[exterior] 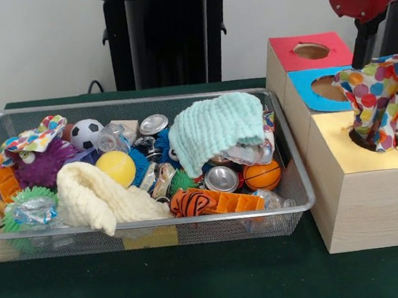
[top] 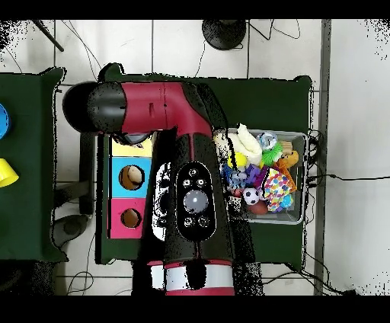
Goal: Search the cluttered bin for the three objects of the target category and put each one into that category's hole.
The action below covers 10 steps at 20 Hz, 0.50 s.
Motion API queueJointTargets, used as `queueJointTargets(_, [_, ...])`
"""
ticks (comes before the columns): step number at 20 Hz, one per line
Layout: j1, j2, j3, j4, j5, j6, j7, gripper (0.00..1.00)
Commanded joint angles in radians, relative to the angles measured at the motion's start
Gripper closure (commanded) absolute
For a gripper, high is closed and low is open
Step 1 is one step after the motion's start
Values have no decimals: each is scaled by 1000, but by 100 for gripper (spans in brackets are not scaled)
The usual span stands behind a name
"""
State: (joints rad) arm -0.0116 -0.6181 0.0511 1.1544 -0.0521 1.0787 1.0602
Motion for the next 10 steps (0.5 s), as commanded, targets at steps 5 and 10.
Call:
queueJointTargets(5, [-18,47,118,136,-37,-46,-19,100])
queueJointTargets(10, [-24,50,128,139,-46,-56,-23,100])
